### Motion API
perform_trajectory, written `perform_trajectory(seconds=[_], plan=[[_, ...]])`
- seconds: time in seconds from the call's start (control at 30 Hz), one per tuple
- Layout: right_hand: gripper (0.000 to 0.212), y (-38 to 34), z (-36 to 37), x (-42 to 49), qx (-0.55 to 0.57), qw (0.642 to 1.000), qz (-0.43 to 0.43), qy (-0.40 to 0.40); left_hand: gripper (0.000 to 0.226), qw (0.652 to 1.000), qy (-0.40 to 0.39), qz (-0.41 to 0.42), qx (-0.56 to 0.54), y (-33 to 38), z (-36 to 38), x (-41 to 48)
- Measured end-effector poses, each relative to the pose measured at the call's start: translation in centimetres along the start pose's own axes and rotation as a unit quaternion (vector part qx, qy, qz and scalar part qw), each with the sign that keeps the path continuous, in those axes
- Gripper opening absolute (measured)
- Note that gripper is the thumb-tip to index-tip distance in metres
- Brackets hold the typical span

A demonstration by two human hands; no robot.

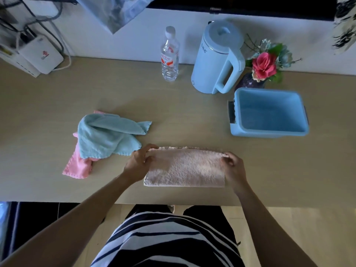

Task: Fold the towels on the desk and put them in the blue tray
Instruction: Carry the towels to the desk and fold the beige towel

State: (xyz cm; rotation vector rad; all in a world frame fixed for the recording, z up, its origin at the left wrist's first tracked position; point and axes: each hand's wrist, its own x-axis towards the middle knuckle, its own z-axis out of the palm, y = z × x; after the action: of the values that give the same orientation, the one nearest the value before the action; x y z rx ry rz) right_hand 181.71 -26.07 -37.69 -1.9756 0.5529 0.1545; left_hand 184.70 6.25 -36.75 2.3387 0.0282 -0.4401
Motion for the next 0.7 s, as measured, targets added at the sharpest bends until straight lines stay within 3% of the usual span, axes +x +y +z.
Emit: perform_trajectory(seconds=[0.27,0.37,0.43,0.5,0.6,0.7], plan=[[0.024,0.4,0.6,1.2,-0.032,0.999,-0.012,0.004,0.049,1.000,0.016,0.006,0.007,-1.5,0.6,1.4],[0.008,1.0,1.4,1.2,-0.073,0.996,0.007,0.059,0.047,0.998,0.057,0.037,0.020,-2.1,1.0,1.6],[0.034,1.5,1.9,0.8,-0.114,0.986,-0.015,0.120,0.042,0.985,0.108,0.094,0.093,-2.2,1.6,1.2],[0.042,1.5,2.6,-0.1,-0.174,0.970,-0.105,0.135,0.040,0.971,0.107,0.159,0.144,-1.5,2.9,0.2],[0.048,1.2,4.6,-1.5,-0.268,0.939,-0.216,0.029,0.041,0.959,0.033,0.207,0.189,-0.1,5.5,-1.3],[0.062,1.9,5.9,-2.3,-0.351,0.911,-0.195,-0.090,0.051,0.970,-0.012,0.135,0.203,0.5,7.7,-2.0]])
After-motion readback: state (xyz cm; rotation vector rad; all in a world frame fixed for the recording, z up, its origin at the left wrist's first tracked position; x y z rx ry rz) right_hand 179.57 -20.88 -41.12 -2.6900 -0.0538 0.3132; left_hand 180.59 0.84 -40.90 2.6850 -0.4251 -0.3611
